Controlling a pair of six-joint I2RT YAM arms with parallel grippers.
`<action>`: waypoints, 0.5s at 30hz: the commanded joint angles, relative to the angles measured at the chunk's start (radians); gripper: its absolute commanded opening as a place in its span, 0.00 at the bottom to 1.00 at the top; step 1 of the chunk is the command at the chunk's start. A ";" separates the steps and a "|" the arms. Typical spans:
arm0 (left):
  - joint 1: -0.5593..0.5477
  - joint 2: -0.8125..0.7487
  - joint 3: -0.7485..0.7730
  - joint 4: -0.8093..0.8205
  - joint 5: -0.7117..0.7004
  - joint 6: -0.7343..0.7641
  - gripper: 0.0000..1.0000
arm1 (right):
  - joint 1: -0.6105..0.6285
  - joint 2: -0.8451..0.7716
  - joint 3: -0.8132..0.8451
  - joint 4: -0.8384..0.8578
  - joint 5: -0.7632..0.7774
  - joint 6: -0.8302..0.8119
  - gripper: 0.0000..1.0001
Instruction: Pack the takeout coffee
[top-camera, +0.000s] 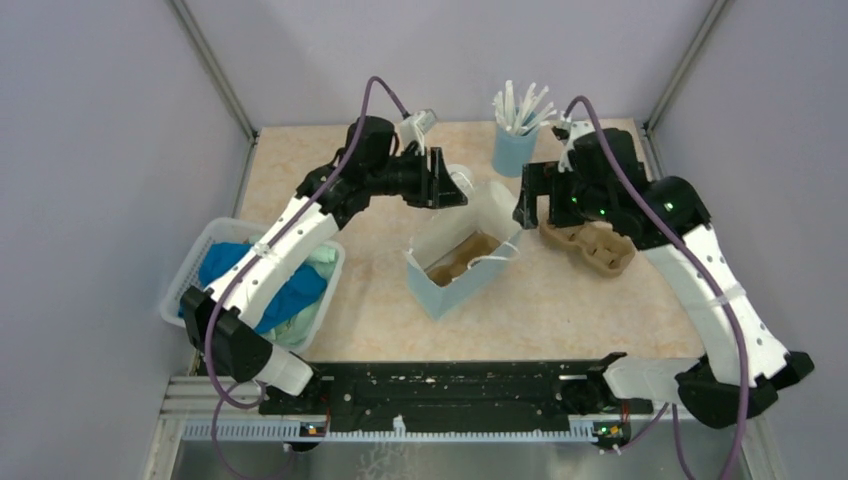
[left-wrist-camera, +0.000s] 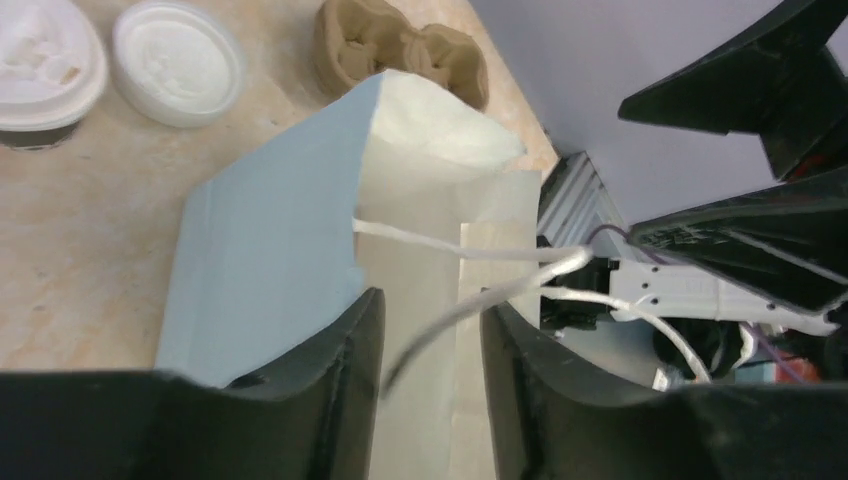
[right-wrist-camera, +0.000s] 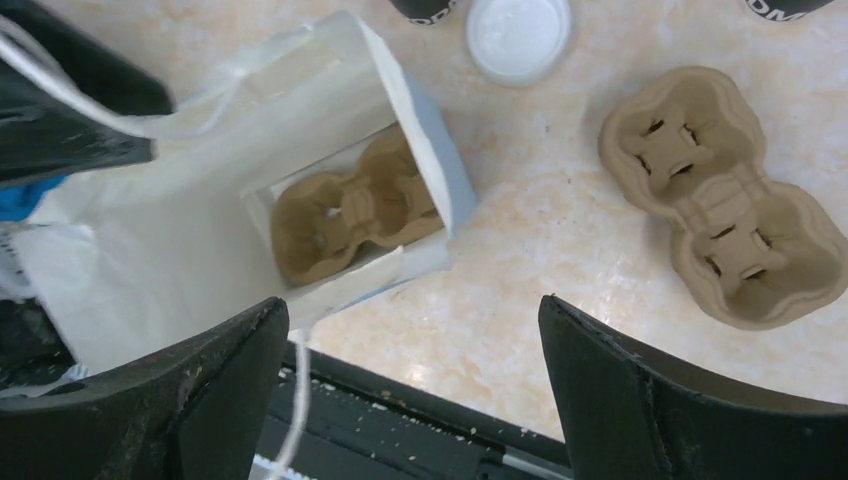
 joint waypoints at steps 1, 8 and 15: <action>-0.002 0.009 0.169 -0.274 -0.207 0.030 0.62 | 0.010 0.119 0.080 -0.016 0.089 -0.038 0.94; -0.003 -0.090 0.205 -0.563 -0.414 -0.118 0.98 | 0.010 0.249 0.129 0.006 0.088 -0.070 0.92; -0.002 -0.202 0.184 -0.805 -0.575 -0.343 0.98 | 0.011 0.322 0.145 0.070 0.039 -0.075 0.84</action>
